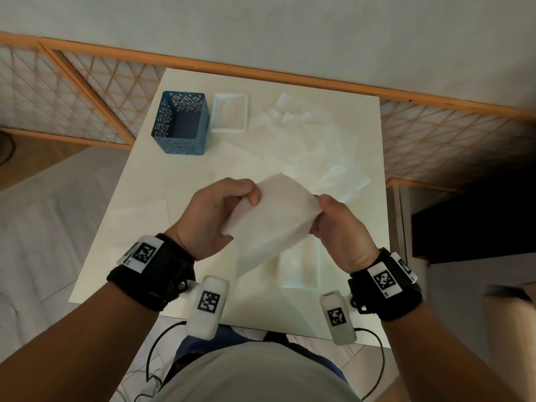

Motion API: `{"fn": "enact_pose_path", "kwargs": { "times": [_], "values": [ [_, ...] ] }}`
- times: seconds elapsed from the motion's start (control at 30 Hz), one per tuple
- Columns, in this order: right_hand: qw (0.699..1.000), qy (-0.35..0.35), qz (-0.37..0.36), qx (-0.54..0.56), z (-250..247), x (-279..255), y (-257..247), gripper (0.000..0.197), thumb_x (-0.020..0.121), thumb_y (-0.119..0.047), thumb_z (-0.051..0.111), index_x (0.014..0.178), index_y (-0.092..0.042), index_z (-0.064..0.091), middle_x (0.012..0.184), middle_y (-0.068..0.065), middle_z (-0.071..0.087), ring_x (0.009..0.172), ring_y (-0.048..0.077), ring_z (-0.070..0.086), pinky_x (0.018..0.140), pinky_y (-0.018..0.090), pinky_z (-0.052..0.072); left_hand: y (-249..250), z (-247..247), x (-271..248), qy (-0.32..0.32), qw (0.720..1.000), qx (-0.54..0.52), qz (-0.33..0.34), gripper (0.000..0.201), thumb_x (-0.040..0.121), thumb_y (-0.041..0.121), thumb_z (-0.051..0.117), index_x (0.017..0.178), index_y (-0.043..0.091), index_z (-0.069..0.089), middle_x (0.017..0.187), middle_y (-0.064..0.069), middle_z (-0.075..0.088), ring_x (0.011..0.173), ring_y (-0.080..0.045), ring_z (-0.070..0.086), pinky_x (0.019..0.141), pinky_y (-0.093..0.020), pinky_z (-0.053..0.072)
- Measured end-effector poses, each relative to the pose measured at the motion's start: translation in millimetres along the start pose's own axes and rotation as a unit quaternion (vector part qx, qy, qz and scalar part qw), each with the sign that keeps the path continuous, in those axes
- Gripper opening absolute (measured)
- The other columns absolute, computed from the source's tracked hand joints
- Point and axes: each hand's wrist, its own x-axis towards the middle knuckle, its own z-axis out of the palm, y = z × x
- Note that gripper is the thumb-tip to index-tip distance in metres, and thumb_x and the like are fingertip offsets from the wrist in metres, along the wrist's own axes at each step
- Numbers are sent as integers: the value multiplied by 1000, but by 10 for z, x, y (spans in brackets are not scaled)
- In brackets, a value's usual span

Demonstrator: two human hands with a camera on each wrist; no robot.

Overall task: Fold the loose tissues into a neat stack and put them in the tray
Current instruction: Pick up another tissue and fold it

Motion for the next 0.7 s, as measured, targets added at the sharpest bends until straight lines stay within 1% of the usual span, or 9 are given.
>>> {"fn": "enact_pose_path", "kwargs": {
  "times": [0.1,0.23,0.27,0.37,0.4,0.47,0.53,0.63,0.7],
  "values": [
    [999,-4,-47,-4,43,-96,-43,26,89,-32,68,108,-19,79,109,9,76,103,24,70,87,38,55,37,-77,30,39,999,-33,18,21,89,29,53,83,11,61,79,-5,52,64,-21,54,57,-27,44],
    [996,22,-77,-28,85,-128,-125,17,94,-24,67,105,-21,79,110,9,76,102,26,71,88,43,57,33,-146,63,111,992,-58,5,59,90,58,64,131,17,69,116,-16,70,99,-29,68,79,-36,54],
    [996,37,-81,-31,83,-117,-139,16,94,-25,68,105,-21,78,110,9,76,102,26,71,88,43,57,35,-129,57,119,992,-49,3,66,91,66,62,140,22,64,118,-15,73,96,-27,70,77,-35,56],
    [992,70,-93,-57,33,-91,-165,15,97,-27,70,106,-17,76,109,10,76,101,26,71,87,45,55,18,-76,1,130,991,7,24,69,95,76,45,150,34,50,88,-1,76,63,-16,68,60,-27,58],
    [990,74,-96,-65,16,-86,-163,14,97,-28,70,106,-18,76,108,9,76,100,25,70,86,44,55,-12,-88,-10,136,989,50,39,72,92,79,50,153,40,46,97,4,76,69,-13,71,66,-26,59],
    [990,73,-95,-79,-8,-85,-163,12,97,-27,70,105,-19,76,106,7,76,99,23,71,86,40,55,-76,-137,-23,140,967,196,76,81,80,81,66,153,53,43,131,15,65,107,-1,69,90,-26,55],
    [989,70,-95,-93,-7,-98,-183,13,98,-23,70,108,-16,75,104,5,77,98,20,72,84,34,57,-134,-188,-26,145,930,321,108,78,74,74,79,145,58,50,149,22,49,133,7,50,106,-20,42],
    [982,66,-96,-149,4,-111,-201,14,101,-13,64,113,-10,72,104,7,78,97,21,75,82,33,61,-184,-122,1,129,899,389,152,59,73,60,83,129,52,66,150,25,47,136,9,45,95,3,32],
    [976,57,-99,-187,15,-106,-189,12,102,-11,64,111,-10,72,103,9,78,93,22,74,79,35,62,-226,-80,42,101,875,437,181,46,81,49,85,125,44,70,141,25,56,132,7,51,96,2,31]
  ]
}}
